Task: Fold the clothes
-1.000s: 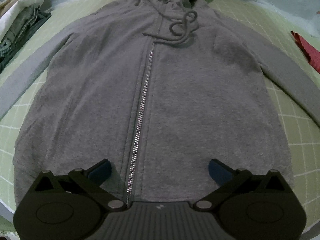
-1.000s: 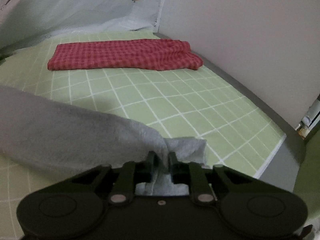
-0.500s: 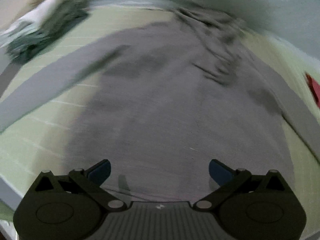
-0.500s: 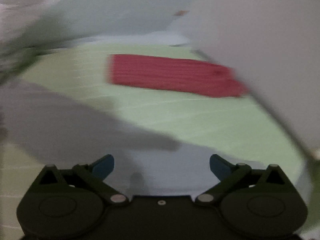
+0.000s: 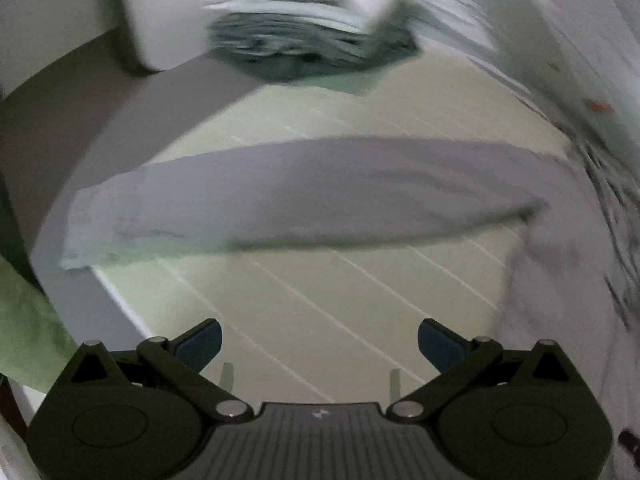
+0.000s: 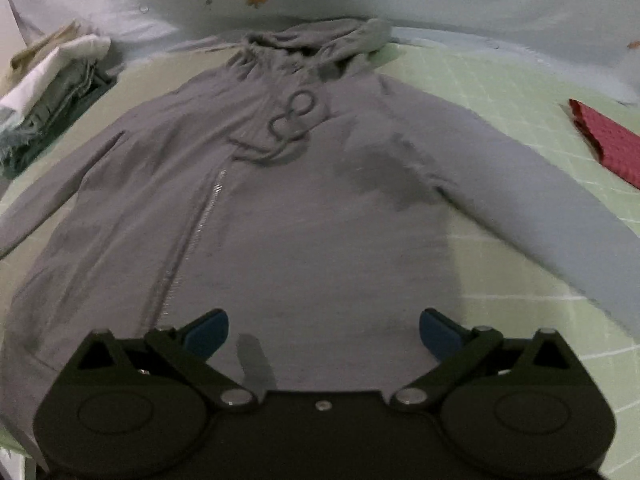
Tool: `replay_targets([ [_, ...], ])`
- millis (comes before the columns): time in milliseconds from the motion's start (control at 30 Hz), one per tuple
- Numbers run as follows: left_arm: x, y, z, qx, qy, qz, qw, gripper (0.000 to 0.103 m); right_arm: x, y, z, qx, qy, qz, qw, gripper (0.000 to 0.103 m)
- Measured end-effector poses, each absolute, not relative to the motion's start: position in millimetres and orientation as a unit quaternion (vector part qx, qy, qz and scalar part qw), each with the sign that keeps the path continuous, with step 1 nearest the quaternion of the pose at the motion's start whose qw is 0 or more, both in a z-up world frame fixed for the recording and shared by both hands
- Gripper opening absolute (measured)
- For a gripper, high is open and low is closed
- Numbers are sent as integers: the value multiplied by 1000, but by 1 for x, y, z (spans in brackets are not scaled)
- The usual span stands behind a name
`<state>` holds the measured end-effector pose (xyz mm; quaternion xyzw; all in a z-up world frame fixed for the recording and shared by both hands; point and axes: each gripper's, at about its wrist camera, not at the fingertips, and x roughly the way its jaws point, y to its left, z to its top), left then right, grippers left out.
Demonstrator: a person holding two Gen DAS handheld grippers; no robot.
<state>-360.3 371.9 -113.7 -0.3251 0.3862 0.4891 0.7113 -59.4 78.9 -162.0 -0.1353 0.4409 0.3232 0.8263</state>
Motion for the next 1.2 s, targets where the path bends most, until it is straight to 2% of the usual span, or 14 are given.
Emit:
replay_targets([
  [200,-407,425,-127,-357,365,502,698,103,-79,102,-174,-125,444,250,851,103],
  [467,-394,459,-147,-324,399,484,708,103,-100,107,-181,-79,404,177,894,103],
  [700,-375,477,-161,-282,433,462,721,100,-103,112,-182,-71,408,146,898,103],
  [800,-361,475,-157,-246,438,449,739,75,-103,114,-182,-69,411,140,898,103],
  [867,-347,476,-154,-226,441,441,748,50,-102,115,-182,-70,415,137,897,103],
  [900,-341,476,-152,-216,443,437,752,43,-102,115,-182,-70,417,136,896,103],
  [933,-334,477,-151,-209,444,432,757,28,-101,115,-182,-70,418,136,895,103],
  [967,-327,480,-149,-211,442,424,761,17,-101,115,-182,-70,418,136,896,103],
  [1133,-286,478,-132,-242,405,351,809,14,-103,114,-183,-70,414,137,897,103],
  [1200,-268,464,-122,-233,389,306,837,20,-103,114,-183,-70,414,137,897,103],
])
